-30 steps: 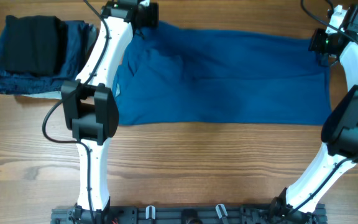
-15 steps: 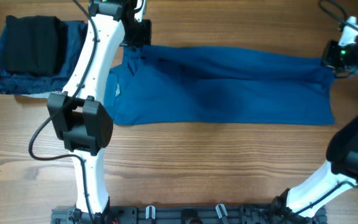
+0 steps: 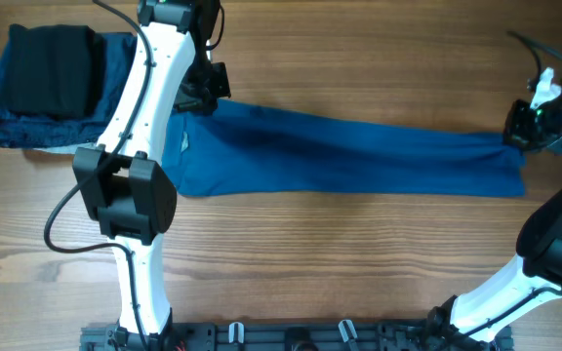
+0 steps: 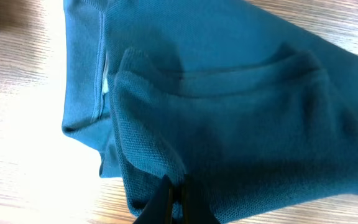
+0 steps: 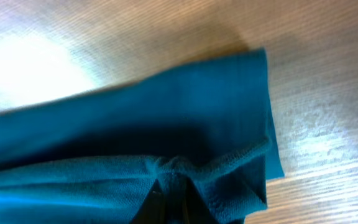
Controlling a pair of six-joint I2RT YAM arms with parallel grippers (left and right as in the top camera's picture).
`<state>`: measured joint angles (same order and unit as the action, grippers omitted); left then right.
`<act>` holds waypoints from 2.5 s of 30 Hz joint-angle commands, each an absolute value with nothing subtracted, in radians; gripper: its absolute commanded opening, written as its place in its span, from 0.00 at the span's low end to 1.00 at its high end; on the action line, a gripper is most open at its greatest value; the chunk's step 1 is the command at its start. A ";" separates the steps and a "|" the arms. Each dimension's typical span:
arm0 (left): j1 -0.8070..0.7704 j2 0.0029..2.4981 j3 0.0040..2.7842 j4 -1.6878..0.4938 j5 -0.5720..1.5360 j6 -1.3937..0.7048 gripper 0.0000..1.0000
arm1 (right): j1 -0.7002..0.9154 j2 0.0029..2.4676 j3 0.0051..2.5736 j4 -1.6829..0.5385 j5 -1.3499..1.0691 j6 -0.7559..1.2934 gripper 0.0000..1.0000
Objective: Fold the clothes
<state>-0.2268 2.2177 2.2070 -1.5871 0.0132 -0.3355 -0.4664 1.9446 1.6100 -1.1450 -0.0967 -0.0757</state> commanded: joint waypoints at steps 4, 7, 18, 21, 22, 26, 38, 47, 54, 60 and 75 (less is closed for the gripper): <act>-0.220 2.189 2.038 -1.518 -0.020 -0.383 0.04 | -0.469 1.932 1.440 -1.010 0.046 -0.011 0.04; -0.220 2.189 1.912 -1.457 -0.020 -0.382 0.04 | -0.469 1.932 1.414 -0.984 0.072 0.001 0.04; -0.189 2.189 1.792 -1.414 -0.069 -0.382 0.04 | -0.473 1.934 1.413 -0.964 0.135 -0.001 0.04; -0.189 2.189 1.792 -1.421 -0.069 -0.383 0.04 | -0.473 1.934 1.413 -0.985 0.135 0.003 0.05; -0.189 2.189 1.792 -1.422 -0.069 -0.383 0.04 | -0.473 1.934 1.413 -0.989 0.135 0.003 0.04; -0.189 2.189 1.792 -1.451 -0.069 -0.382 0.19 | -0.473 1.934 1.419 -0.992 0.134 0.002 0.49; -0.208 2.091 2.072 -1.409 0.015 -0.356 0.19 | -0.400 1.929 1.776 -1.326 -0.293 -0.049 0.22; -0.271 2.252 2.006 -1.291 0.142 -0.295 0.10 | -0.387 1.929 1.369 -0.939 -0.274 -0.018 0.05; -0.278 2.368 1.939 -1.238 0.138 -0.295 0.08 | -0.397 1.932 1.185 -0.813 0.105 0.199 0.08; -0.278 2.371 1.864 -1.161 0.104 -0.296 0.04 | -0.424 1.932 1.110 -0.794 0.136 0.264 0.04; -0.343 2.233 1.990 -1.008 0.202 -0.299 0.08 | -0.242 1.875 1.482 -1.040 -0.412 -0.058 0.15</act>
<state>-0.2913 2.2833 1.9602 -1.0554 0.1474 -0.3088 -0.2882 1.8847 1.5253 -1.0817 -0.3977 -0.0399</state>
